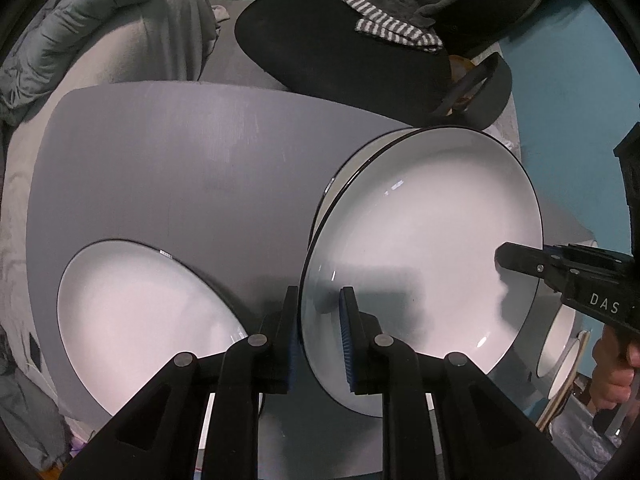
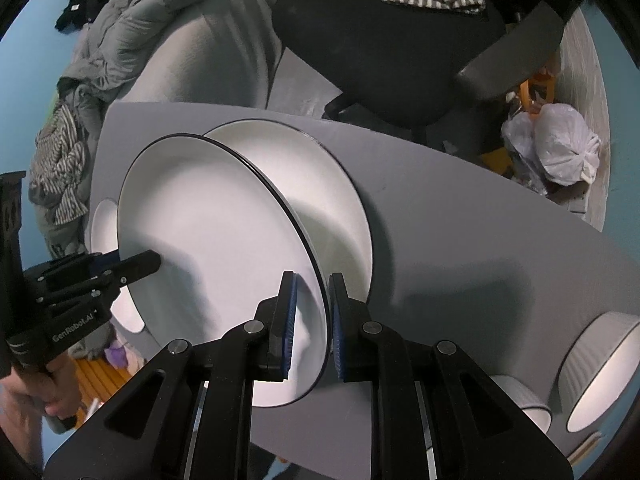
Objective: Organize plates and bowls
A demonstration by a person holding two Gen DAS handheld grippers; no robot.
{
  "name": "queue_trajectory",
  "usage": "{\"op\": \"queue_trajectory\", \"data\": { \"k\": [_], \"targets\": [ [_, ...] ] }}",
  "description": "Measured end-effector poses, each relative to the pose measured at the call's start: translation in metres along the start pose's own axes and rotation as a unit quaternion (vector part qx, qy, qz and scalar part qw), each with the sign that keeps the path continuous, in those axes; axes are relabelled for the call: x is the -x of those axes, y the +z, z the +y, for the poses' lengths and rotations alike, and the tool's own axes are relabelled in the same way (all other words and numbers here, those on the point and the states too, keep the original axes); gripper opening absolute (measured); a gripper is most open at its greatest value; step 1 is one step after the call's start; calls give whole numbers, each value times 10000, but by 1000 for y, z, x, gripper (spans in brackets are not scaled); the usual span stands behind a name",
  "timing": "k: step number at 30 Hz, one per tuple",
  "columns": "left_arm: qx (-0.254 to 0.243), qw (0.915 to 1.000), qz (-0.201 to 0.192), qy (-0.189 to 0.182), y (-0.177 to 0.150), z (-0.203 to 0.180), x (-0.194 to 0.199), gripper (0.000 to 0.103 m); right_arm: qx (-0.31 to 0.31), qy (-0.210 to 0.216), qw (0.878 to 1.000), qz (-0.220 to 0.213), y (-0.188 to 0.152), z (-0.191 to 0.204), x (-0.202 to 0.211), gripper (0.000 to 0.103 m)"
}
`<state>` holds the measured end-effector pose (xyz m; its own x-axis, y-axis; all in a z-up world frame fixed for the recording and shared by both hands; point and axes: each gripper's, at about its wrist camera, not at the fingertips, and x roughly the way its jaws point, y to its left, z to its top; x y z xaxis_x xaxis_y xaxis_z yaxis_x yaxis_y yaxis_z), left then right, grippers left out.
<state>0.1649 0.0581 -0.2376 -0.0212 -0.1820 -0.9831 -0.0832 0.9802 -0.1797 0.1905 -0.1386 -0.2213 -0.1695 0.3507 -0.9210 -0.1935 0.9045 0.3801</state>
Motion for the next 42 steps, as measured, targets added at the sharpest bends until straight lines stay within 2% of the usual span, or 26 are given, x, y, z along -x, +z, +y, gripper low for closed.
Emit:
{"op": "queue_trajectory", "data": {
  "k": [11, 18, 27, 32, 39, 42],
  "targets": [
    [-73, 9997, 167, 186, 12, -8, -10, 18, -140, -17, 9996, 260, 13, -8, -13, 17],
    [-29, 9996, 227, 150, 18, -5, -12, 19, -168, 26, 9994, 303, 18, -10, -15, 17],
    [3, 9994, 315, 147, 26, -3, -13, 20, -576, 127, 9970, 510, 25, -17, -17, 17],
    [-95, 9988, 276, 398, 30, -6, -12, 28, -884, 243, 9931, 726, 29, -19, -18, 29],
    [-146, 9985, 270, 450, 29, -4, -13, 34, -790, -130, 9912, 1054, 34, -7, -22, 40],
    [-133, 9984, 278, 483, 28, -4, -12, 34, -791, -303, 9893, 1184, 36, -3, -23, 41]
  ]
}}
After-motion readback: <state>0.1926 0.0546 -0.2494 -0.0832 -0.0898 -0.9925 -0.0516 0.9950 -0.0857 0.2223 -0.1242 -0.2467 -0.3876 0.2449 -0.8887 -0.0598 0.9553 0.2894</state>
